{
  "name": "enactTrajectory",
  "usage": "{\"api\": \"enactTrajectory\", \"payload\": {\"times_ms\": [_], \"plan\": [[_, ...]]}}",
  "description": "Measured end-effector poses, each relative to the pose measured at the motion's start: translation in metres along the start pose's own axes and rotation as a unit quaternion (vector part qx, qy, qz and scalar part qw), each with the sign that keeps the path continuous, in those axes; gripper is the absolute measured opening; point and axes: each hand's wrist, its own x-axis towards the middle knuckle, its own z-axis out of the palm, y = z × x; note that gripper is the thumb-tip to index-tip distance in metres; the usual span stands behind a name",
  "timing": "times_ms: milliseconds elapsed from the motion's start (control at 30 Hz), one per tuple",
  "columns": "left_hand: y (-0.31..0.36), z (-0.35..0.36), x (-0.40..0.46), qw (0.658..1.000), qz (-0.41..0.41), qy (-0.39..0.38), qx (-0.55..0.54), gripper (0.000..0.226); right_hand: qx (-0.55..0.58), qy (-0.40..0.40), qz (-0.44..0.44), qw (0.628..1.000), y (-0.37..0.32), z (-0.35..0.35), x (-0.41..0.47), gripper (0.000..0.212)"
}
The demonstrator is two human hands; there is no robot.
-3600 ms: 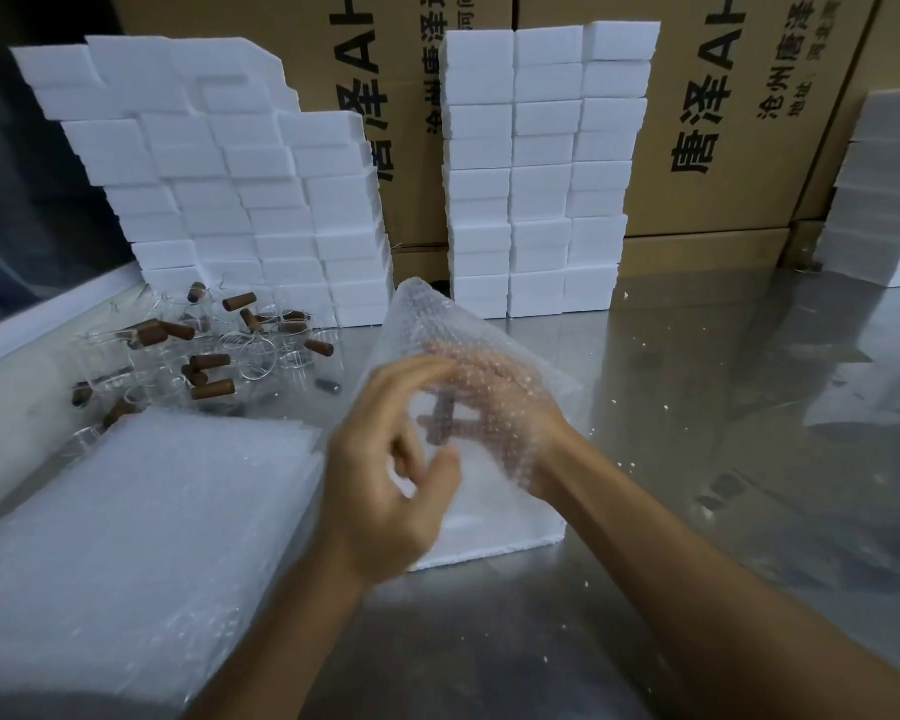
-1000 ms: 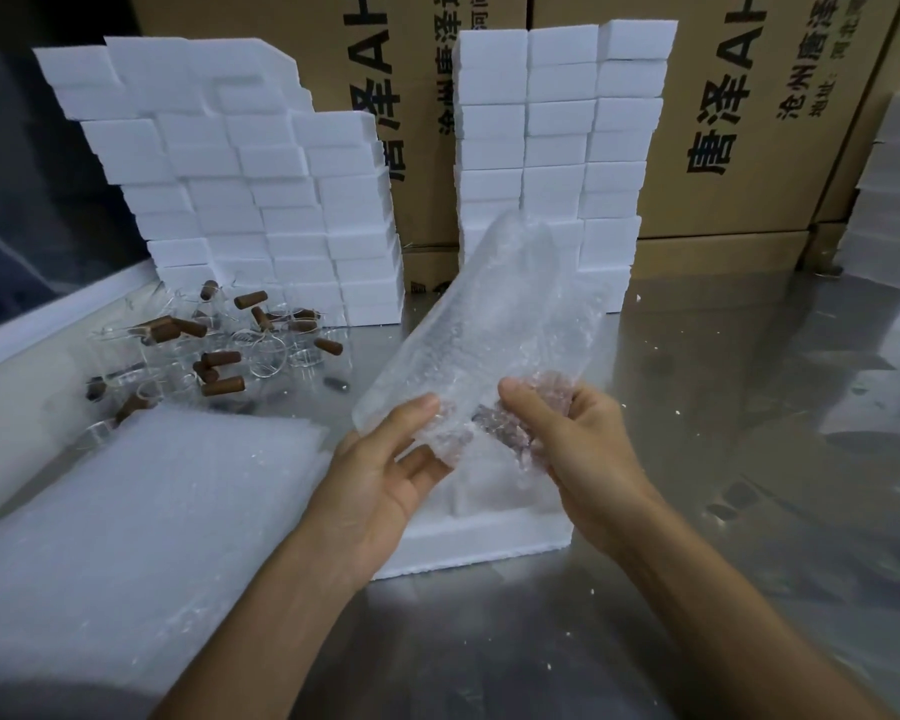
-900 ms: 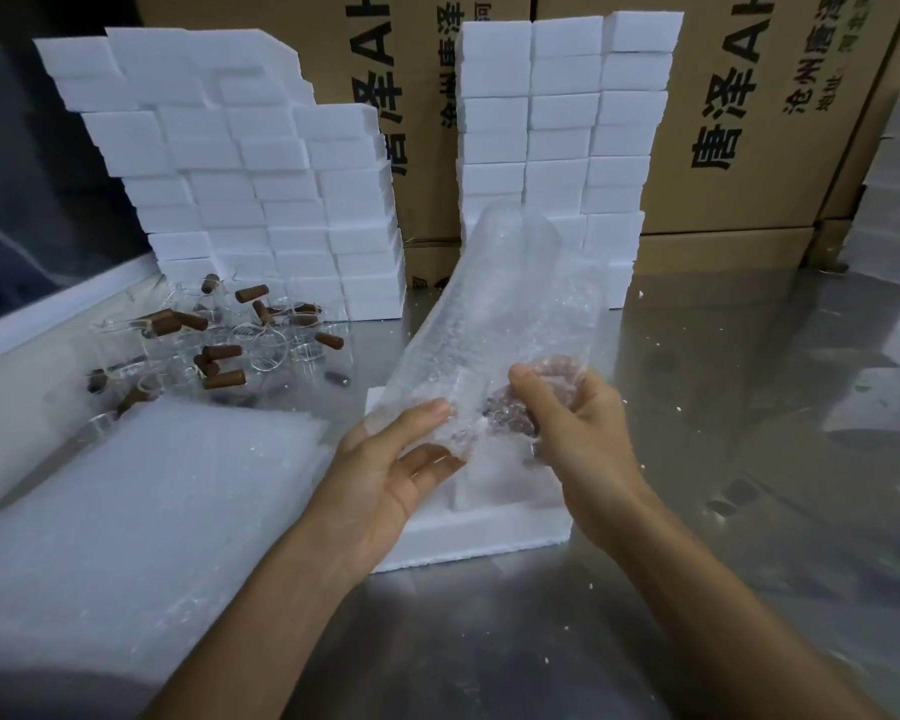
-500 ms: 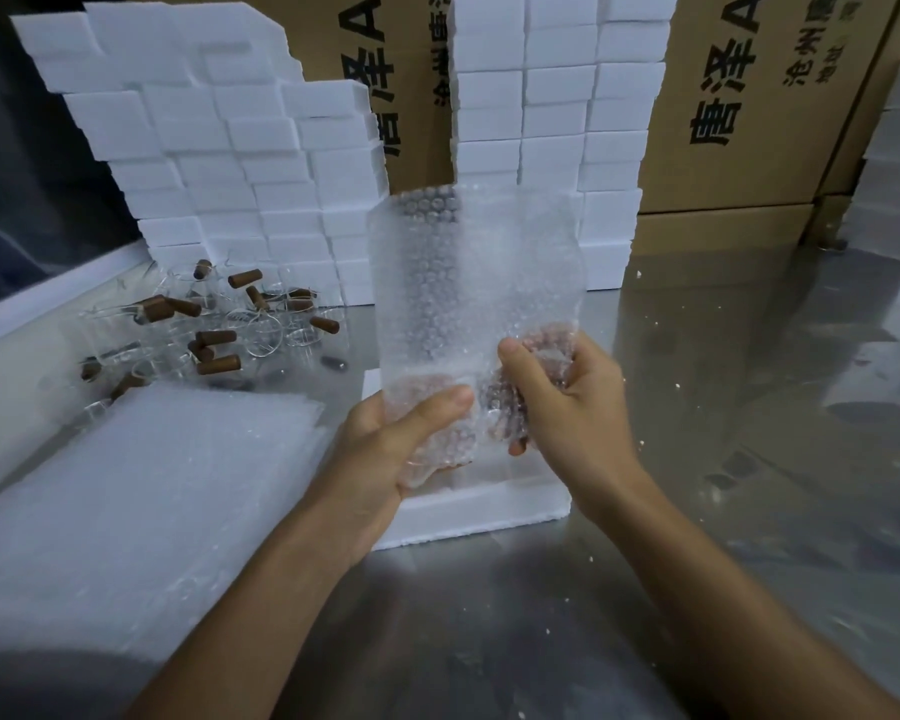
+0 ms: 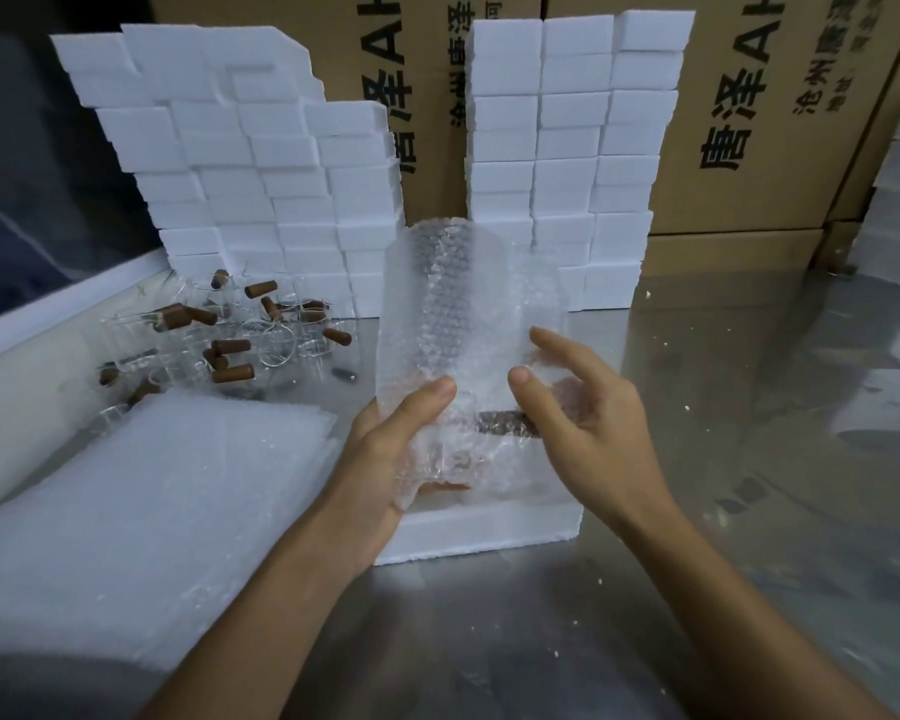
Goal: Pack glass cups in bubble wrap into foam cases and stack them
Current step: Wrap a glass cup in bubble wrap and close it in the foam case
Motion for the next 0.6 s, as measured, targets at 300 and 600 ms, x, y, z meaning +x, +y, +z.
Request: {"api": "enactTrajectory", "payload": {"times_ms": [300, 600], "plan": [[-0.003, 0.004, -0.003, 0.998, 0.054, -0.026, 0.003, 0.036, -0.051, -0.023, -0.042, 0.998, -0.001, 0.010, -0.008, 0.038], [-0.005, 0.003, -0.002, 0.994, 0.092, -0.061, 0.014, 0.035, 0.076, 0.024, -0.004, 0.997, -0.005, 0.015, -0.015, 0.053]]}}
